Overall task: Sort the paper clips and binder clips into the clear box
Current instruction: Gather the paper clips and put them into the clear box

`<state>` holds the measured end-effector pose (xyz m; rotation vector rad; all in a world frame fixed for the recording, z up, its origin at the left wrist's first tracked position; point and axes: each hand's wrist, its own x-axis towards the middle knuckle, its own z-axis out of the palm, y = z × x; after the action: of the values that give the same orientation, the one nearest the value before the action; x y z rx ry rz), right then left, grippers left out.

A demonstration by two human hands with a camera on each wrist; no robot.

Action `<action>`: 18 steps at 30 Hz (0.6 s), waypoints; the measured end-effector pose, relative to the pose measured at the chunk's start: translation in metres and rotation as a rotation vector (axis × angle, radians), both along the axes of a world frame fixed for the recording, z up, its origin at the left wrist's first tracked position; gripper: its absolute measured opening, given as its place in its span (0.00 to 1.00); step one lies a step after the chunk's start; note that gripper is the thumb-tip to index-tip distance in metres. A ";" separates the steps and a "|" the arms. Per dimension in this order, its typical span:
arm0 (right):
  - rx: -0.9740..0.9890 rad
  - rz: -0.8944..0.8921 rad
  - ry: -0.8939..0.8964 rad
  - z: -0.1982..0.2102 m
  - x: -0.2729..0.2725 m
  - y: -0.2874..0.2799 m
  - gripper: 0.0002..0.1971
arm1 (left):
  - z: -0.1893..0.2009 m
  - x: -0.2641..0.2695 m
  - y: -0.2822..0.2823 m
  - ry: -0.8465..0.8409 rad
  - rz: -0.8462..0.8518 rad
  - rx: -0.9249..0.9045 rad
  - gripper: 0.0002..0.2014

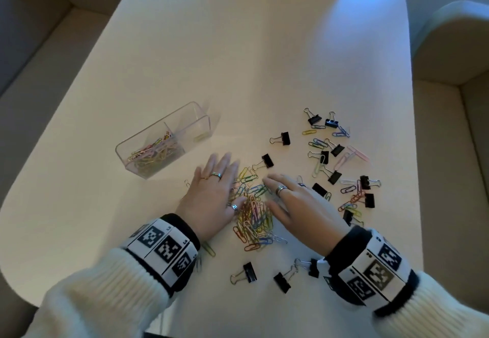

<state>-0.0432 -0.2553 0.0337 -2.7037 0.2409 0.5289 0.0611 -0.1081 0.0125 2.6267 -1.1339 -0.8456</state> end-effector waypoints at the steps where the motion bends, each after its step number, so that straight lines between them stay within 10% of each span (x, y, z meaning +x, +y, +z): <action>1: 0.014 -0.037 -0.022 0.001 -0.005 -0.003 0.25 | -0.001 0.002 0.001 0.025 0.004 0.026 0.35; 13: 0.023 -0.121 0.064 0.006 -0.018 -0.013 0.26 | -0.001 -0.006 0.015 0.026 0.014 0.089 0.34; 18: -0.299 -0.194 0.029 -0.013 -0.012 -0.029 0.29 | -0.001 -0.002 0.019 -0.020 0.088 0.115 0.33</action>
<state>-0.0555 -0.2839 0.0207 -2.9149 0.6292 0.5097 0.0591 -0.0892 0.0117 2.7608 -0.9940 -0.8949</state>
